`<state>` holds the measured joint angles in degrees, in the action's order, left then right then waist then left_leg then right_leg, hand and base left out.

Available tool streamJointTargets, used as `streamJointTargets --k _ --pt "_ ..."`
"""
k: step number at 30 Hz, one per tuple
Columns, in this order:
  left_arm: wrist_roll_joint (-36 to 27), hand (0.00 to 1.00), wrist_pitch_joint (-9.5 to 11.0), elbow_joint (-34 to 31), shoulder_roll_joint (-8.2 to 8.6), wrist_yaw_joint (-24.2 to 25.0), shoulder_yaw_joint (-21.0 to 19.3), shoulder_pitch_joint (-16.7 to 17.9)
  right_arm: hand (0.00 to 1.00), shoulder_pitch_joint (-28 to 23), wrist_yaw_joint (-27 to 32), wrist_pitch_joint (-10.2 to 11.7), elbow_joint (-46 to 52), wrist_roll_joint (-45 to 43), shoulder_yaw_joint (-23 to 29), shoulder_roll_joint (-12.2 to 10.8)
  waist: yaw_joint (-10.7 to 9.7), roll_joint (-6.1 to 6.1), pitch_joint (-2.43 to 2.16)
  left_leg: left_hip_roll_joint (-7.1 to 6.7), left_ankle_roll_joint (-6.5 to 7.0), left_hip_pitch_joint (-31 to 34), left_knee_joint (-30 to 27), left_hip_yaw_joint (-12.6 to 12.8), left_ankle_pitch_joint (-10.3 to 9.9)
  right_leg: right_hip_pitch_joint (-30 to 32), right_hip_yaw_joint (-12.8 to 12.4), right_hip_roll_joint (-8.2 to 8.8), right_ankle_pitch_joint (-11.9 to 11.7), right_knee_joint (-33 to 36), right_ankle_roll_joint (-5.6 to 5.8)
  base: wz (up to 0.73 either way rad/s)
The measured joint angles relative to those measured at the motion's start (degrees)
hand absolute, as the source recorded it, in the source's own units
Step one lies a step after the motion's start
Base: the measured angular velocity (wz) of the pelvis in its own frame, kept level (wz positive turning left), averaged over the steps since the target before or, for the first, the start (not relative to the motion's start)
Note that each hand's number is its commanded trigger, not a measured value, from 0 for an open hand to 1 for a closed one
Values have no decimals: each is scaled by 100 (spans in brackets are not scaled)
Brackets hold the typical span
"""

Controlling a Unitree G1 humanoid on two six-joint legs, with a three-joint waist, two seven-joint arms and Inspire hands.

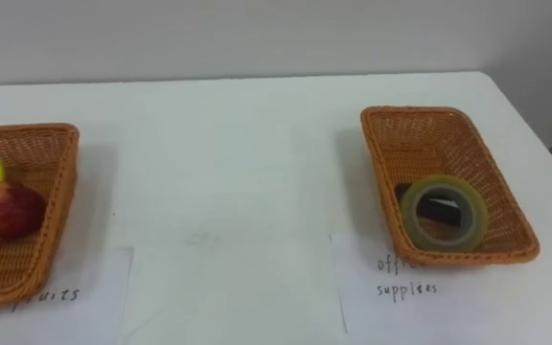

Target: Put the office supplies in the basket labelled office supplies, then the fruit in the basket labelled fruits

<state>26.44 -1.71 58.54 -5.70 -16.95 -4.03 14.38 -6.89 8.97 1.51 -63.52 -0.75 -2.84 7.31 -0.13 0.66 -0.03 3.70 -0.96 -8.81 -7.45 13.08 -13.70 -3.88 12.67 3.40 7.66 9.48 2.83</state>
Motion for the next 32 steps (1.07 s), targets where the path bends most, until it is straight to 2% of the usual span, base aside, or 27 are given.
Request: streamJointTargets --k 4,7,9,10,13,16,17,32 --pt "-69 0 56 6 13 -7 125 -36 0 172 -163 122 134 -639 -473 -4 204 1 29 -2 0 35 -37 -146 4 -54 181 19 3 -6 4 19" --pt "-217 0 56 6 8 -19 201 -39 0 239 -180 180 88 -674 -599 -35 223 4 32 -40 2 51 -42 -244 3 -136 307 57 11 -91 19 19" --pt "-180 0 51 5 5 -25 186 -22 0 222 -210 186 74 -650 -596 -39 218 27 37 -42 3 47 -32 -253 3 -145 314 60 15 -94 24 6" --pt "-138 0 47 1 5 -27 154 12 0 165 -210 215 87 -598 -587 -37 214 22 55 -44 3 45 -32 -278 3 -178 309 59 22 -117 36 14" --pt "-47 0 45 -20 4 -27 87 42 0 -26 -212 220 110 -415 -524 -37 202 61 50 -42 2 67 -28 -360 2 -224 305 47 32 -174 51 13" --pt "-46 0 42 -19 3 -24 73 42 0 -110 -227 225 102 -295 -375 -34 199 49 45 -39 2 69 -24 -373 2 -225 291 42 37 -178 57 2" --pt "-46 0 42 -20 0 -24 71 42 0 -116 -242 225 100 -180 -364 -31 195 60 35 -40 2 64 -25 -376 2 -227 292 43 37 -179 57 0" --pt "-46 0 37 0 -23 11 72 46 0 -111 -557 221 -150 473 -318 -33 182 92 30 -46 2 -15 -45 -421 2 -322 306 47 37 -184 57 0"
